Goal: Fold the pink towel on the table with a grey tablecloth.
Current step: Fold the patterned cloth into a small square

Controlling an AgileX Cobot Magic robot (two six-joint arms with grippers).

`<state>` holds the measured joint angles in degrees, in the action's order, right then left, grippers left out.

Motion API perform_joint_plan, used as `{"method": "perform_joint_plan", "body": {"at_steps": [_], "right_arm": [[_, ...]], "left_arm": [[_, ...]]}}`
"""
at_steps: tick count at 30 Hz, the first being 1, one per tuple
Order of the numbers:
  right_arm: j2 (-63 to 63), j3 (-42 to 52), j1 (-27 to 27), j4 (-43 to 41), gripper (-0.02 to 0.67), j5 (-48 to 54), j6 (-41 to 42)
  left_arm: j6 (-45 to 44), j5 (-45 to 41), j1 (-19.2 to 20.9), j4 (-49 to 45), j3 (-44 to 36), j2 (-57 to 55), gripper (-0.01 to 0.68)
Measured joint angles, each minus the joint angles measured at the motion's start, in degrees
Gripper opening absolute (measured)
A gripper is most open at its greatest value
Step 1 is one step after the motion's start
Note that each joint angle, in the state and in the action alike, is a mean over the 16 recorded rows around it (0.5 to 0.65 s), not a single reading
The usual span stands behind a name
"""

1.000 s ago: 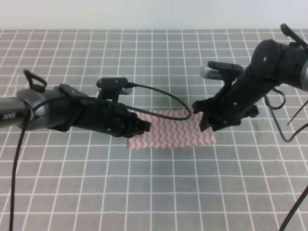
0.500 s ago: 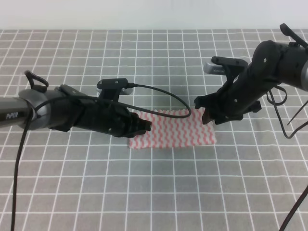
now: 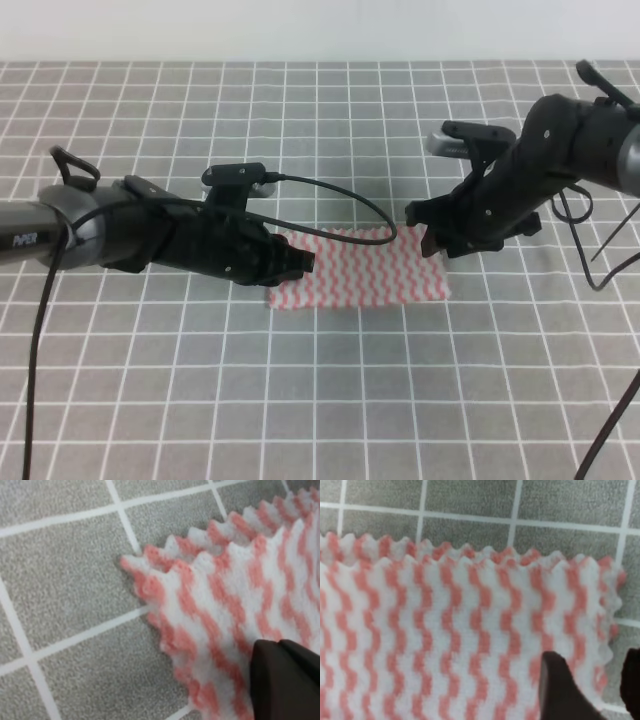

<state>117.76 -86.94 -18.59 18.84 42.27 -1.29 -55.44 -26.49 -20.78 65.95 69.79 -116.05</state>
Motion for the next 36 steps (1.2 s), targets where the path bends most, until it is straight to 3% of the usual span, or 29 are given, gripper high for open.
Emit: {"method": "perform_joint_plan", "body": {"at_steps": [21,36], "right_arm": [[2.37,-0.32,0.13,1.81,0.232,-0.66,0.02],[2.05,-0.38,0.15,1.9,0.051,-0.37,0.1]], "left_arm": [[0.0,-0.62,0.02,-0.28,0.0,-0.07,-0.004],[0.0,-0.63,0.0,-0.6,0.0,-0.11,-0.004]]}}
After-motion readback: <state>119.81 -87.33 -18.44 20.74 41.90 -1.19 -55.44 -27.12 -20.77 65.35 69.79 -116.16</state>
